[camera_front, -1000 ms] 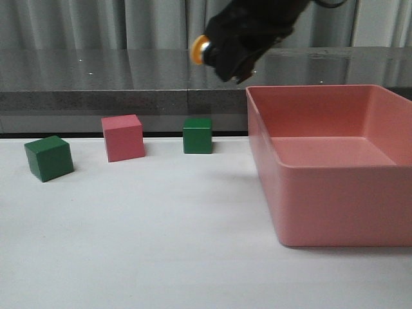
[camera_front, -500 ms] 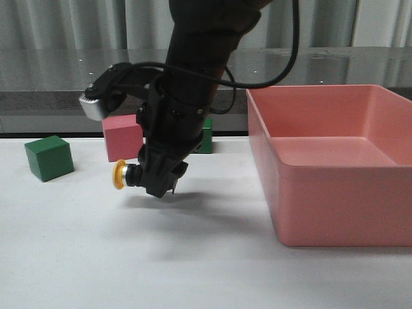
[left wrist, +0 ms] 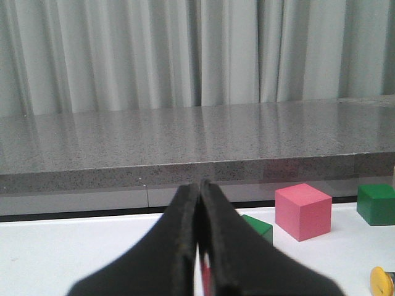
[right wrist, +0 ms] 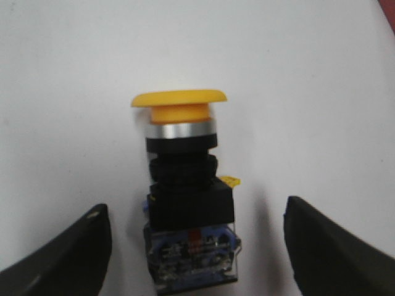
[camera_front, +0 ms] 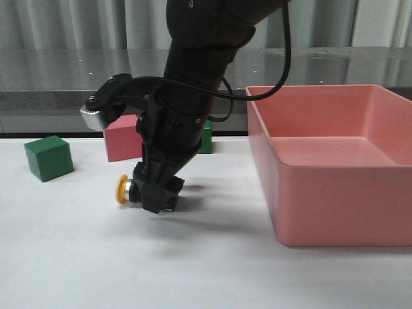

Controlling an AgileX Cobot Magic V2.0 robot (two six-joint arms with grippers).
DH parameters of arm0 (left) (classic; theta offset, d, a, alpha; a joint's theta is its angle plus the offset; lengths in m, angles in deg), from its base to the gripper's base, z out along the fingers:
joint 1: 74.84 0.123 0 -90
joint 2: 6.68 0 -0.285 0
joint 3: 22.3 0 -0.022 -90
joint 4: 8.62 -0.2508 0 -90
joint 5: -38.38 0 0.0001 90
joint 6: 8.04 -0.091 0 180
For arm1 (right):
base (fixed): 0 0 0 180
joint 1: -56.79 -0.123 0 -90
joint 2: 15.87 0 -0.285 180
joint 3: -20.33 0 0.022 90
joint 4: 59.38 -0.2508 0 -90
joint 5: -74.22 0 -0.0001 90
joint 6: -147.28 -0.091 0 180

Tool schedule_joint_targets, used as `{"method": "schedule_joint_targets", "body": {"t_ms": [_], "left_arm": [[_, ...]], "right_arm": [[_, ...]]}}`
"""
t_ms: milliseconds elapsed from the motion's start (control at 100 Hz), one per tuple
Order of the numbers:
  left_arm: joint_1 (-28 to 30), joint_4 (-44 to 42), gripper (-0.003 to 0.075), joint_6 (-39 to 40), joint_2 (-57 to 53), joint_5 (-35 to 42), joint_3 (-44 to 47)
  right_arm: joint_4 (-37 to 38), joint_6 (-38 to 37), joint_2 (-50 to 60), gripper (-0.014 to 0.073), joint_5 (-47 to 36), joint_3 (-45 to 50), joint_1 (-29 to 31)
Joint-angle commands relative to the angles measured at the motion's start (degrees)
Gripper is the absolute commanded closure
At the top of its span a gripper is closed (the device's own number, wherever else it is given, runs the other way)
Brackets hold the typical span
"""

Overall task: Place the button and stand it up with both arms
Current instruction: 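Lift the button out of the bin and lower it onto the table, then open the right gripper and raise it away from the button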

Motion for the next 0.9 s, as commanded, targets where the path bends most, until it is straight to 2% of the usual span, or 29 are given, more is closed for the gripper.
{"method": "schedule_joint_targets", "body": {"t_ms": [0, 150, 220, 310, 510, 690, 890], "left_arm": [[0.09, 0.53, 0.0740, 0.44, -1.78, 4.44, 2.65], [0.09, 0.53, 0.0740, 0.44, -1.78, 4.44, 2.65], [0.09, 0.53, 0.0740, 0.44, -1.78, 4.44, 2.65], [0.09, 0.53, 0.0740, 0.44, -1.78, 4.44, 2.65], [0.09, 0.53, 0.0740, 0.44, -1.78, 4.44, 2.65], [0.09, 0.53, 0.0740, 0.44, -1.78, 4.44, 2.65], [0.09, 0.53, 0.0740, 0.44, -1.78, 4.44, 2.65]], "right_arm": [[-0.21, 0.61, 5.59, 0.0001, -0.92, -1.81, -0.01], [-0.21, -2.92, 11.88, 0.0019, 1.23, -3.14, 0.62], [-0.21, -6.65, 15.40, 0.0079, 1.52, -3.90, 1.82], [-0.21, -11.78, 20.28, 0.0228, 1.81, -4.08, 4.81], [-0.21, -18.51, 28.54, 0.0669, 6.83, -4.02, 12.44], [-0.21, -22.01, 33.97, 0.0655, 9.76, -2.02, 20.47], [-0.21, -26.06, 44.42, 0.0655, 2.82, 10.39, 30.29]]}}
